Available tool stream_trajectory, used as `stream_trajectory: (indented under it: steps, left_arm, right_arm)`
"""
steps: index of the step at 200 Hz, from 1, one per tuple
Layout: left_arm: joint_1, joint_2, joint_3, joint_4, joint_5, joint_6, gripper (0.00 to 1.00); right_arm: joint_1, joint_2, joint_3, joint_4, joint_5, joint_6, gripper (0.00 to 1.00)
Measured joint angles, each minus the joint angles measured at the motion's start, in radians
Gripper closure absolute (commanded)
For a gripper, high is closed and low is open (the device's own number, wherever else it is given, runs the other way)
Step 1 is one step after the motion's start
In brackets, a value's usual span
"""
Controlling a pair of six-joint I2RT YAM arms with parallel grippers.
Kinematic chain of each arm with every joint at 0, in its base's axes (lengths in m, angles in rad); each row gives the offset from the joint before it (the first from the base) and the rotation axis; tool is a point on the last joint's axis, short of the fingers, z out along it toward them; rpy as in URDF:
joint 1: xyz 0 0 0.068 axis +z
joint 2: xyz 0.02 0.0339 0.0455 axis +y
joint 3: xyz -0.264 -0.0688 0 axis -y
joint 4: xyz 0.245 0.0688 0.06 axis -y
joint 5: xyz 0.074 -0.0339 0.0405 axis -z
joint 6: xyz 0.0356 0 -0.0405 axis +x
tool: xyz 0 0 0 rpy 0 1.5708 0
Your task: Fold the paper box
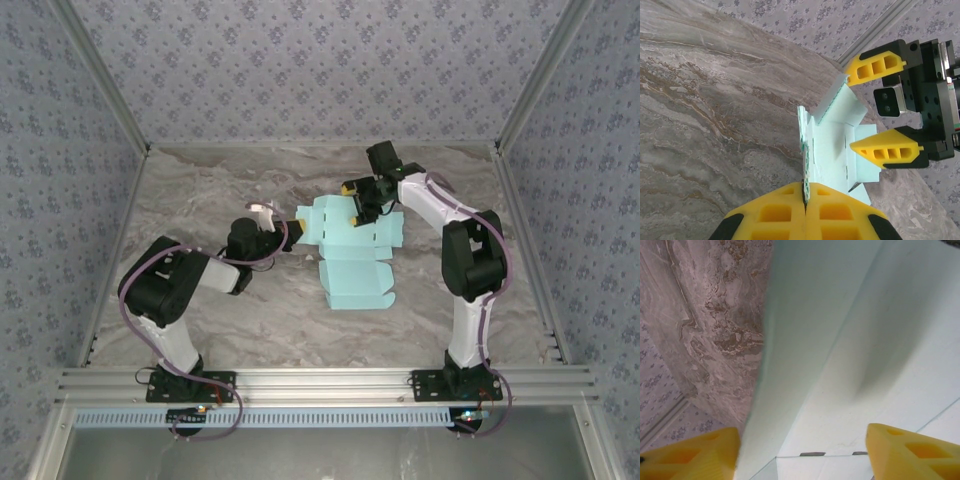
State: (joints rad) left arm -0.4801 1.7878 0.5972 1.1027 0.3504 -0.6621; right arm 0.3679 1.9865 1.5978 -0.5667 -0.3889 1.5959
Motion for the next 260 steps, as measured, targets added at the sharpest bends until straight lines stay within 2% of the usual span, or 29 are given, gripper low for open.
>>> stream_trajectory:
  steps: [44,58,81,116,160,172,182,196,231,260]
  left_arm:
    - [0.0,0.0,-0.006,-0.001,-0.008,0.0,0.96]
    - [0.0,0.0,-0.006,0.0,-0.008,0.0,0.94]
    - [0.0,0.0,-0.006,-0.001,-0.019,0.011,0.81]
    - [0.0,-0.003,-0.024,-0.012,-0.038,0.026,0.74]
    - [0.002,-0.093,-0.07,-0.101,-0.061,0.053,0.59]
    - [0.003,-0.143,-0.072,-0.145,-0.068,0.062,0.51]
    - [0.007,-0.19,-0.072,-0.186,-0.075,0.079,0.48]
    - [0.018,-0.254,-0.073,-0.241,-0.089,0.097,0.45]
    - [0.065,-0.402,-0.11,-0.34,-0.136,0.137,0.43]
    - [0.074,-0.455,-0.111,-0.478,-0.228,0.17,0.43]
  right_arm:
    - [0.002,0.0,0.0,0.023,-0.011,0.003,0.58]
    - [0.003,0.0,0.0,0.026,-0.011,0.002,0.69]
    - [0.006,-0.004,-0.026,0.074,-0.012,0.011,0.81]
    - [0.013,-0.008,-0.075,0.117,-0.011,0.022,0.92]
    - [0.023,-0.026,-0.149,0.264,-0.013,0.019,0.97]
    - [0.026,-0.035,-0.177,0.319,-0.013,0.011,0.98]
    - [0.028,-0.047,-0.201,0.368,-0.017,-0.004,0.98]
    - [0.03,-0.07,-0.253,0.479,-0.028,-0.026,0.98]
    - [0.03,-0.119,-0.457,0.917,-0.085,-0.033,0.98]
    - [0.031,-0.117,-0.491,1.093,-0.133,-0.038,0.98]
